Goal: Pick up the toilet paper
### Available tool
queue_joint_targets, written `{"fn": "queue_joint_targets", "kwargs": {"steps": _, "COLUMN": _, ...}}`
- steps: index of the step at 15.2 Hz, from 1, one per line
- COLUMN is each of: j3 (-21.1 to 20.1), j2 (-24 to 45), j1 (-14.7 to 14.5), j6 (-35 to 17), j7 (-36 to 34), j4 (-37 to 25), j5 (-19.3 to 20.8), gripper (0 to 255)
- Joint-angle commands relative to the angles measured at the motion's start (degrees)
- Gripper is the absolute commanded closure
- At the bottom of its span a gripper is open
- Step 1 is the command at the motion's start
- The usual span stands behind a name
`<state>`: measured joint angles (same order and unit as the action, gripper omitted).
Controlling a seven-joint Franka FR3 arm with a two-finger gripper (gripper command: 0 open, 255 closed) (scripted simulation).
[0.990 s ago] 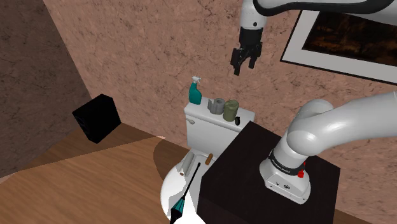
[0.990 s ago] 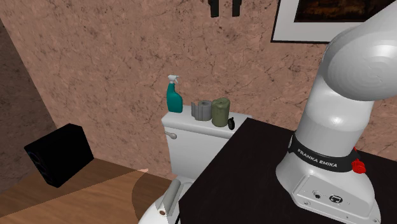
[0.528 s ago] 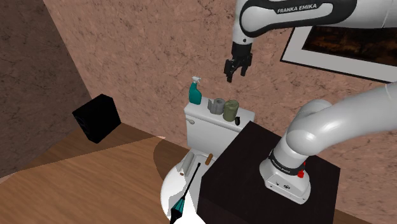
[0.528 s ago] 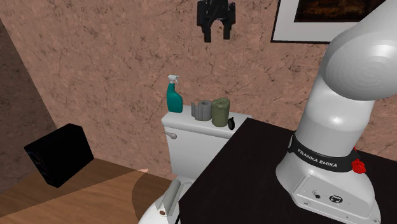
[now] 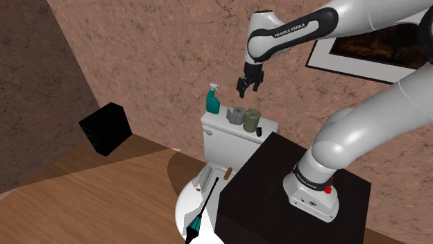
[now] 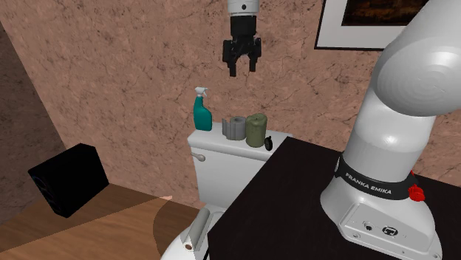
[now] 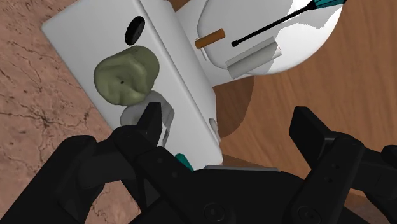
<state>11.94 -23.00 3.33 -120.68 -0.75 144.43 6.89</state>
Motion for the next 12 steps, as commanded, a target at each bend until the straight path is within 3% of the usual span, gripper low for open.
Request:
{"fn": "queue_joint_targets", "kwargs": {"steps": 1, "j3": 1.4, "j2": 4.0, "j1": 0.2, "j6": -3.9, "j7": 1.6, "j4": -0.7, "j5": -0.2, "gripper": 0}}
{"fn": "queue_joint_targets", "kwargs": {"steps": 6, "j3": 4.1, "j2": 15.0, "j1": 0.1, "j6": -13.3, "j7": 5.7, "j4": -3.3, "j5": -2.9, "gripper": 0}}
{"fn": "queue_joint_targets", "kwargs": {"steps": 12, "j3": 5.4, "j2": 29.2, "j1": 0.7, "j6": -22.1, "j7": 12.7, "j4": -9.3, "j5": -9.9, "gripper": 0}}
